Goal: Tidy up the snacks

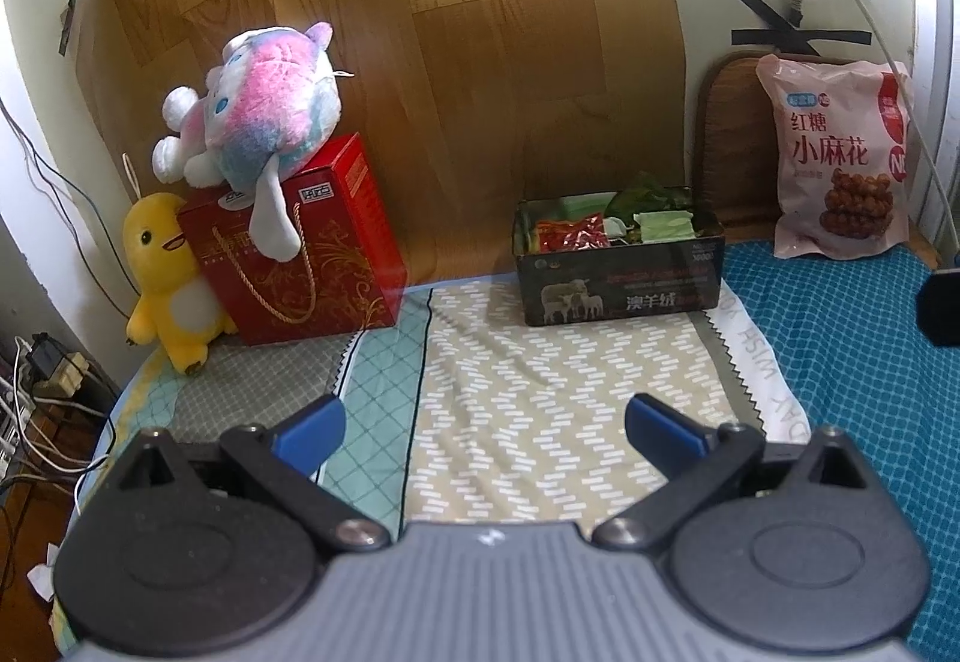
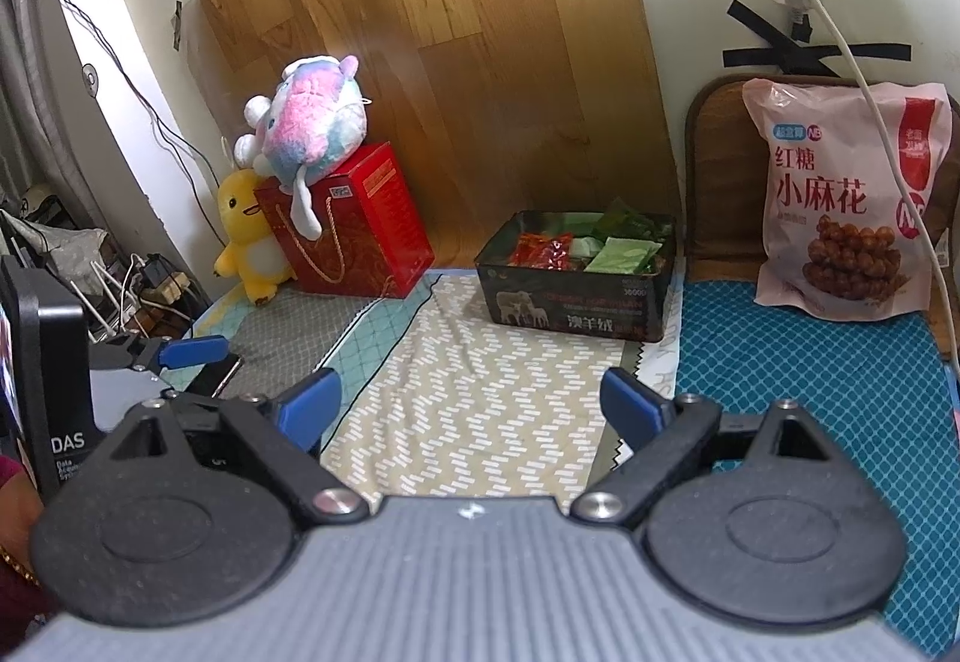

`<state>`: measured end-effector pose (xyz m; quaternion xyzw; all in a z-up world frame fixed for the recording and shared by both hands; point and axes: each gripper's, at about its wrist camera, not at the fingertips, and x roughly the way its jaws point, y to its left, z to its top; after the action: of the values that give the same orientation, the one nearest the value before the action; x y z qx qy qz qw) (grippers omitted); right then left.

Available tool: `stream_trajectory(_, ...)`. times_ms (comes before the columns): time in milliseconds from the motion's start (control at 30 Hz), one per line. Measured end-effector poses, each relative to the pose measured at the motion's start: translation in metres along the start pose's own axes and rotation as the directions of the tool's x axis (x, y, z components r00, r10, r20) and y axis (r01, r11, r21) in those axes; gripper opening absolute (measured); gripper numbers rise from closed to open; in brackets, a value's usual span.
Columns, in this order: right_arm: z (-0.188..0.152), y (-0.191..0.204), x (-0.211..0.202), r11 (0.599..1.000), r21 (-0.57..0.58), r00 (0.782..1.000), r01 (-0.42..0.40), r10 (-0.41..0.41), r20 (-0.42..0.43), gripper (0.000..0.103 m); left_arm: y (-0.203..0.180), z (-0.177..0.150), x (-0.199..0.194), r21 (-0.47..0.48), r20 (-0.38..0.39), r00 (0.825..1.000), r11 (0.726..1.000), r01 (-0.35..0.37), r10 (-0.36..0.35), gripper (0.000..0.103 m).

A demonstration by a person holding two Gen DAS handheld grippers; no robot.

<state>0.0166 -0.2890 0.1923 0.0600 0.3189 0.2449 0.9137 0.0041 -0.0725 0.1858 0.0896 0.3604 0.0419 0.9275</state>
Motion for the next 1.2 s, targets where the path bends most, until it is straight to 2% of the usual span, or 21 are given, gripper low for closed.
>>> stream_trajectory(433,-0.007,-0.008,-0.006,0.999,0.026,1.0,0.029,-0.029,-0.008,0.095,-0.021,-0.004,0.004,0.036,-0.033,0.997,0.997,0.074,-0.073,0.103)
stream_trajectory(800,-0.007,-0.01,-0.01,0.999,0.032,0.999,0.042,-0.041,-0.007,0.095,-0.035,0.002,-0.004,0.045,0.001,0.989,0.988,0.147,-0.147,0.103)
stream_trajectory(1200,-0.008,-0.01,-0.007,0.999,0.025,1.0,0.027,-0.027,-0.016,0.095,-0.035,0.002,-0.006,0.05,-0.007,0.993,0.992,0.12,-0.12,0.103)
